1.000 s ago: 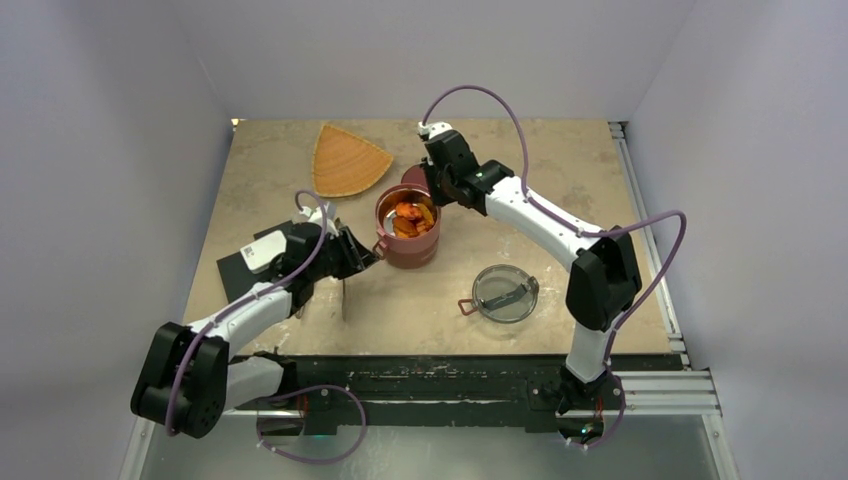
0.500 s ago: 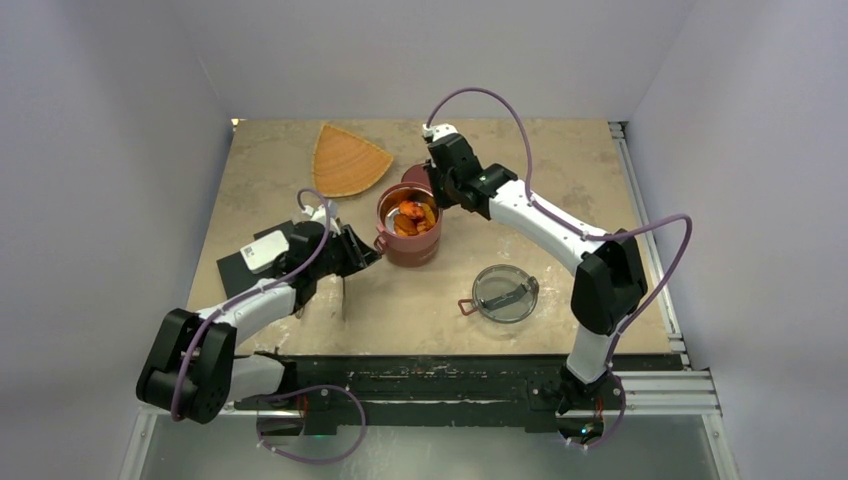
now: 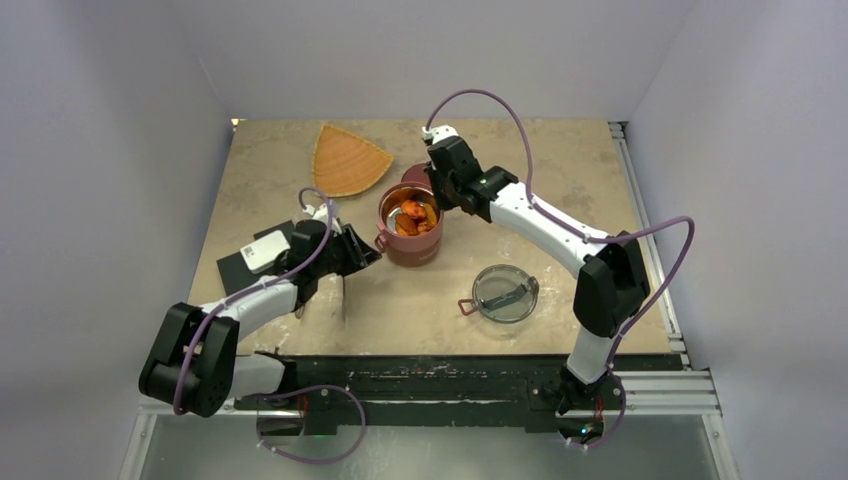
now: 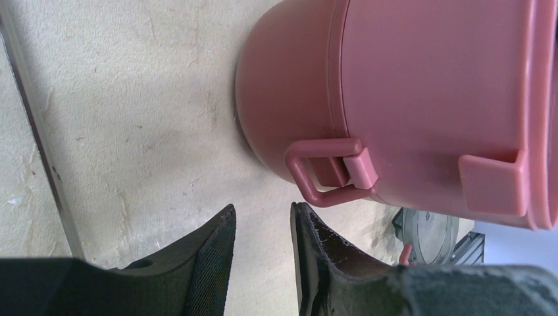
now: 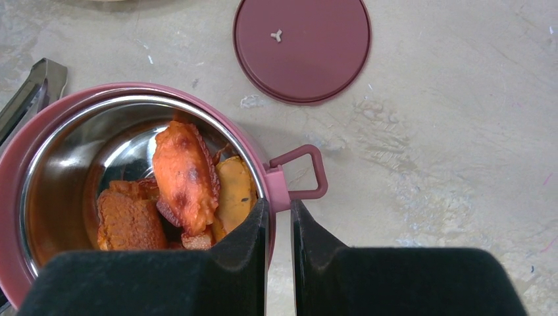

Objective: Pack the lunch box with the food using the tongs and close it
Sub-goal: Close the fastener on the packing box.

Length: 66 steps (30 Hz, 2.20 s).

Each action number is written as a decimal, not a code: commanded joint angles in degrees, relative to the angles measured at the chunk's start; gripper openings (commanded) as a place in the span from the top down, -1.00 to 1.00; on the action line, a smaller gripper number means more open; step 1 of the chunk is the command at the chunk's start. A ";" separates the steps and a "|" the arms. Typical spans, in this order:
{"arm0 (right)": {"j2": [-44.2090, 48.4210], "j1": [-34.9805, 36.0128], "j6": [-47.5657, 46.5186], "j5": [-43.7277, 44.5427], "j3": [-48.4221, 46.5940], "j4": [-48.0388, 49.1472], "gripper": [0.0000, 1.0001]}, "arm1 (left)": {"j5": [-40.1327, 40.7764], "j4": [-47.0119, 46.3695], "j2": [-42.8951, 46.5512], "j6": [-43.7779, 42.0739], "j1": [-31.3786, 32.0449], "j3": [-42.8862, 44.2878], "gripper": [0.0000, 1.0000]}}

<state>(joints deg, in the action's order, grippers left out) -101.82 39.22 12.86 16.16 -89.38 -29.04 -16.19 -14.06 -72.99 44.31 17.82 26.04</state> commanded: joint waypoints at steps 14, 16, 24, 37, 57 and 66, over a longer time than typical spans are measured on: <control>3.82 2.04 -2.40 8.69 -2.41 3.29 1.00 | 2.30 0.09 -0.60 -1.46 0.37 3.86 0.30; 3.70 2.25 -2.48 9.16 -2.61 3.16 1.00 | 2.06 -0.20 -1.02 -1.50 0.37 4.22 0.30; 3.20 2.94 -2.76 10.59 -3.11 2.81 1.00 | 1.56 -1.92 -4.01 -1.70 0.37 5.49 0.31; 3.03 3.45 -2.85 11.21 -2.78 2.82 1.00 | -1.04 -6.83 -7.83 0.88 0.87 7.59 0.34; 1.50 3.93 -1.17 10.72 -1.31 0.69 1.00 | 1.76 -4.10 -9.63 -0.61 2.39 10.43 0.35; 0.57 3.42 0.50 10.34 1.41 0.13 1.00 | 6.82 2.58 -3.90 -2.46 2.39 10.26 0.28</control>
<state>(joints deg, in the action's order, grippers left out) -101.84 42.59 11.99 26.46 -89.19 -29.12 -12.32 -12.45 -80.97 43.64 19.81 33.95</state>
